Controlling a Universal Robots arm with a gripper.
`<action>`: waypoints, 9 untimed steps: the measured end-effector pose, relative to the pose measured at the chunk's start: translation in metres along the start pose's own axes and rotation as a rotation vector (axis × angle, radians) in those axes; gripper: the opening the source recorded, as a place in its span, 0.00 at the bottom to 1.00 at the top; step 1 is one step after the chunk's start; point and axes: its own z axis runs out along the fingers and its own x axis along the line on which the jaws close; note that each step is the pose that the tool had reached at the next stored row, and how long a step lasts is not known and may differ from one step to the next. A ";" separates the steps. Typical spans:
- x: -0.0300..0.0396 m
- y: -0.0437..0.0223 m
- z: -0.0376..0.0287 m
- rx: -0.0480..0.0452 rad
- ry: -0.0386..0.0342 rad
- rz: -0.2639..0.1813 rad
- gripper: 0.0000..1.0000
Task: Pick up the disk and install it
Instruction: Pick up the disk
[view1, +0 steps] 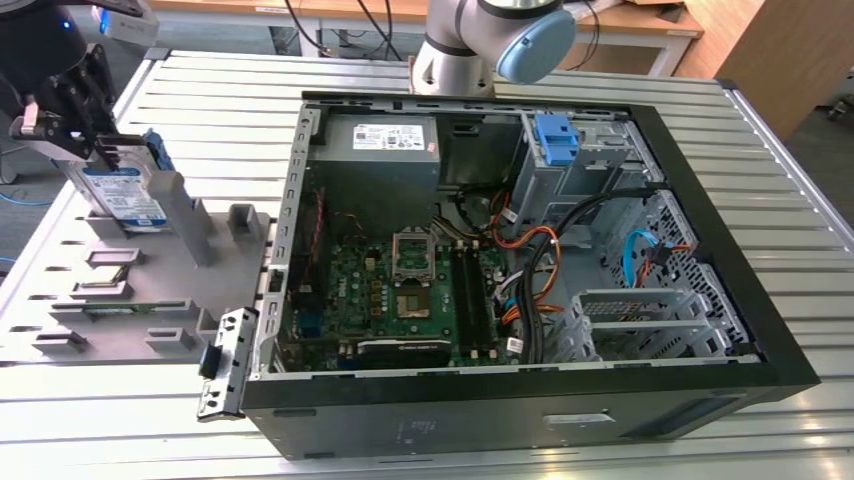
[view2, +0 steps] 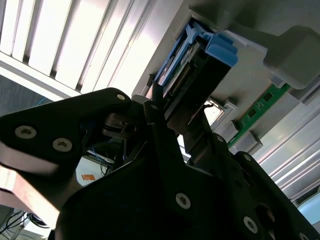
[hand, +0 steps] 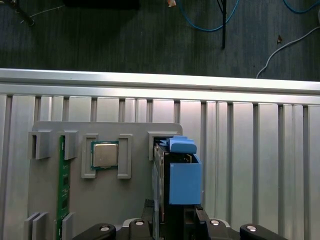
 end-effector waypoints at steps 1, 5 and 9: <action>0.0000 0.0000 0.0000 0.0000 0.0000 0.000 0.41; 0.0000 0.0000 0.0001 0.0000 0.0000 0.000 0.35; 0.0000 0.0000 0.0002 0.0000 0.0000 0.000 0.35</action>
